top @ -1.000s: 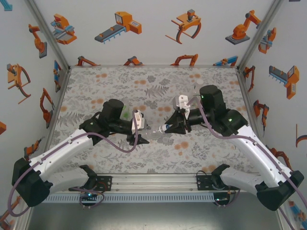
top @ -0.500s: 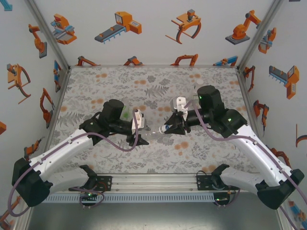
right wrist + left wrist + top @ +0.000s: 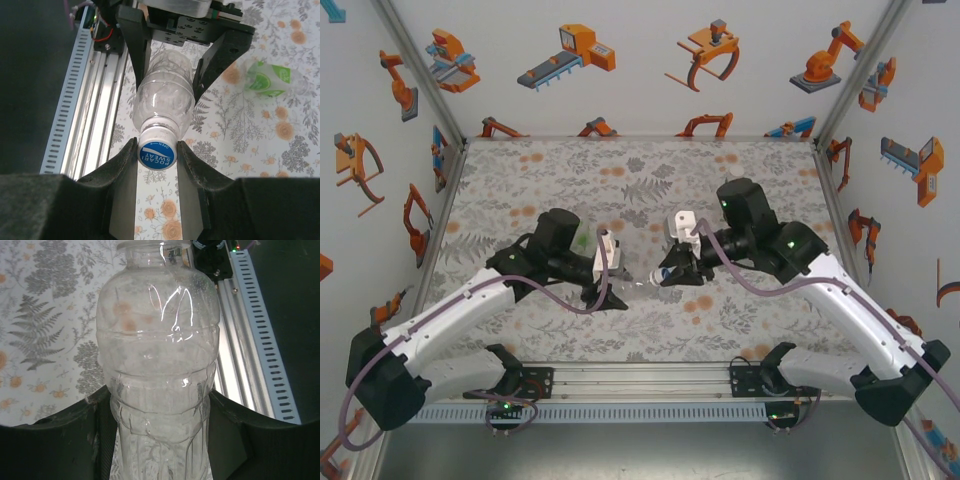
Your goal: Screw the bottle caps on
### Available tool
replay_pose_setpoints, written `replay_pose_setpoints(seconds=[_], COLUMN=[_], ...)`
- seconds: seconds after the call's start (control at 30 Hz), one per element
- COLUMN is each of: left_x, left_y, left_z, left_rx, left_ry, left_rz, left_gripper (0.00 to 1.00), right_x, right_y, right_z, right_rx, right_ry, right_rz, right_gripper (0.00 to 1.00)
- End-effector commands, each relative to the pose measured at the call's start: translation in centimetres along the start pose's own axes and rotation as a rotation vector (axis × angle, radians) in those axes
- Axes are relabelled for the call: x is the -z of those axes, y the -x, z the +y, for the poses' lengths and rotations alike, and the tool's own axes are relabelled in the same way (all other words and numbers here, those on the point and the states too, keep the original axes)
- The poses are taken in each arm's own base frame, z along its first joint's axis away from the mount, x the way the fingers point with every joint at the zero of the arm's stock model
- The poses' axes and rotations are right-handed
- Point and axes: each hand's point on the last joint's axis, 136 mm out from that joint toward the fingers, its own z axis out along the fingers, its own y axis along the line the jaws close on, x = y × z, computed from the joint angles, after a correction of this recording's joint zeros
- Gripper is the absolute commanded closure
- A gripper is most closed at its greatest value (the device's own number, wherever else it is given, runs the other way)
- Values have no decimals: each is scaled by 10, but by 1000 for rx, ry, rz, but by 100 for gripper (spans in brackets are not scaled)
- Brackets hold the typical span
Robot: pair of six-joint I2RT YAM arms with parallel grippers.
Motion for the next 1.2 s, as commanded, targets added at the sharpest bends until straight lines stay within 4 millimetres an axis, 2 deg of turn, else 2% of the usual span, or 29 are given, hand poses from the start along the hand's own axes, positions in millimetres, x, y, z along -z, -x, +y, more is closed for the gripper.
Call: replay_pose_setpoints(seconds=[0.0, 0.17, 0.33, 0.53, 0.77, 1.0, 1.17], left_x=[6, 3, 4, 11, 13, 11, 12], left_y=[41, 42, 42, 43, 44, 44, 43], left_z=[-9, -14, -12, -2, -2, -4, -1], left_rx=[-86, -47, -78, -123, -137, -132, -130], left_ry=[-85, -156, -118, -18, -9, -32, -6], left_rz=[-117, -121, -123, -141, -154, -156, -146], left_gripper=[100, 100, 100, 100, 100, 100, 100], right_x=[-7, -10, -10, -4, 4, 5, 0], right_y=[-9, -15, -13, -5, 7, 11, 8], right_z=[14, 13, 16, 16, 20, 22, 17], right_rx=[28, 60, 66, 116, 174, 187, 118], right_ry=[62, 40, 38, -24, -62, -52, -44], right_rz=[56, 100, 72, 11, -49, -67, -52], right_gripper=[100, 100, 100, 100, 100, 100, 100])
